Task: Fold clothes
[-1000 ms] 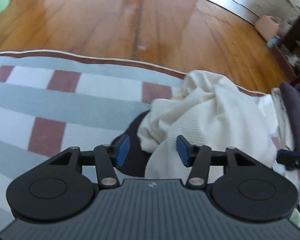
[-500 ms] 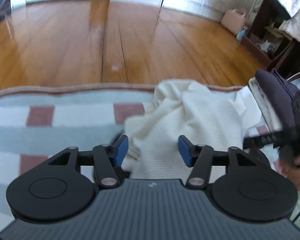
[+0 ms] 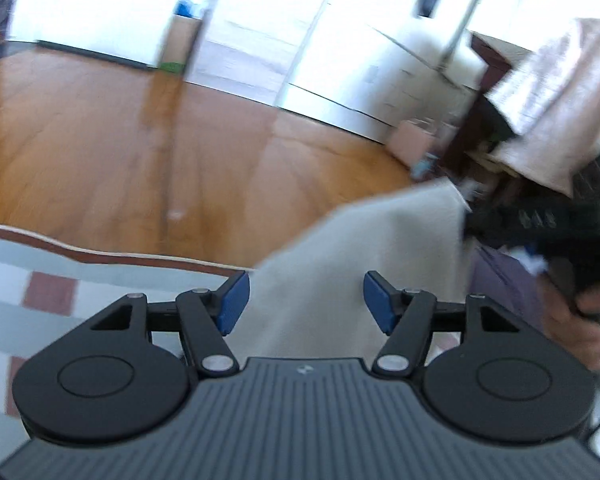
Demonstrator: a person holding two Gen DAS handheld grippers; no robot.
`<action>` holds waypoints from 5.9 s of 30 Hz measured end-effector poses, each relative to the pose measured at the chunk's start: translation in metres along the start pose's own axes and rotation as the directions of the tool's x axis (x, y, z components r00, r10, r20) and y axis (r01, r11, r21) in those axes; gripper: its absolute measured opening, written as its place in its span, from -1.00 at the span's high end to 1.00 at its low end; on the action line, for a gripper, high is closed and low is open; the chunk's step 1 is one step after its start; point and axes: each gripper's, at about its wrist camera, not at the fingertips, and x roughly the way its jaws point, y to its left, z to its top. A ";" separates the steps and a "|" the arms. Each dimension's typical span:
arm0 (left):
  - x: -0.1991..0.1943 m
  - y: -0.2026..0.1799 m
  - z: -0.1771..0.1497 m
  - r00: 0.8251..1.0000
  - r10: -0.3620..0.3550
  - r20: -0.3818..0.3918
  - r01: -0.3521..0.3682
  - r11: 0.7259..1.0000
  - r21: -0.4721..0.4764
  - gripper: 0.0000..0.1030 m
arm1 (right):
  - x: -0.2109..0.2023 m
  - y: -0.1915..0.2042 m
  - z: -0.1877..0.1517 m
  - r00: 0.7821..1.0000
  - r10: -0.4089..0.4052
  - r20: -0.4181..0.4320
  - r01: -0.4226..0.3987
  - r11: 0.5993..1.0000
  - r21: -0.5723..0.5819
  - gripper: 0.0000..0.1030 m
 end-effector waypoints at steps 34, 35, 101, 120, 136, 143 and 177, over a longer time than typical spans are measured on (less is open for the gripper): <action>-0.048 0.145 -0.001 0.588 0.807 0.054 -0.749 0.569 -0.341 0.84 | 0.019 -0.106 -0.062 0.955 -0.165 -0.246 0.205 0.968 0.145 -0.18; -0.052 0.157 -0.002 0.606 0.795 0.019 -0.729 0.565 -0.386 0.84 | 0.020 -0.105 -0.063 0.953 -0.163 -0.254 0.202 0.970 0.138 -0.22; -0.026 0.105 -0.013 0.551 0.832 0.064 -0.833 0.553 -0.025 0.89 | 0.027 -0.015 0.009 0.969 -0.235 0.081 0.249 0.912 -0.326 0.93; 0.051 0.077 0.122 0.703 0.704 0.105 -0.709 0.704 0.025 -0.55 | 0.023 -0.143 0.101 0.574 -0.799 0.176 0.818 0.566 -0.098 -0.45; 0.016 0.087 -0.064 0.822 0.433 -0.370 -0.535 0.811 -0.239 -0.55 | 0.023 -0.091 -0.119 0.946 -0.094 -0.310 0.169 0.959 0.228 -0.45; 0.033 0.059 -0.075 0.806 0.359 -0.470 -0.455 0.885 -0.104 -0.55 | 0.019 -0.047 -0.147 0.890 -0.023 -0.456 0.112 0.979 0.168 -0.46; -0.056 0.076 -0.032 0.771 0.565 -0.293 -0.568 0.818 0.083 0.89 | -0.009 -0.047 -0.146 0.912 -0.272 -0.306 0.213 0.954 -0.212 0.85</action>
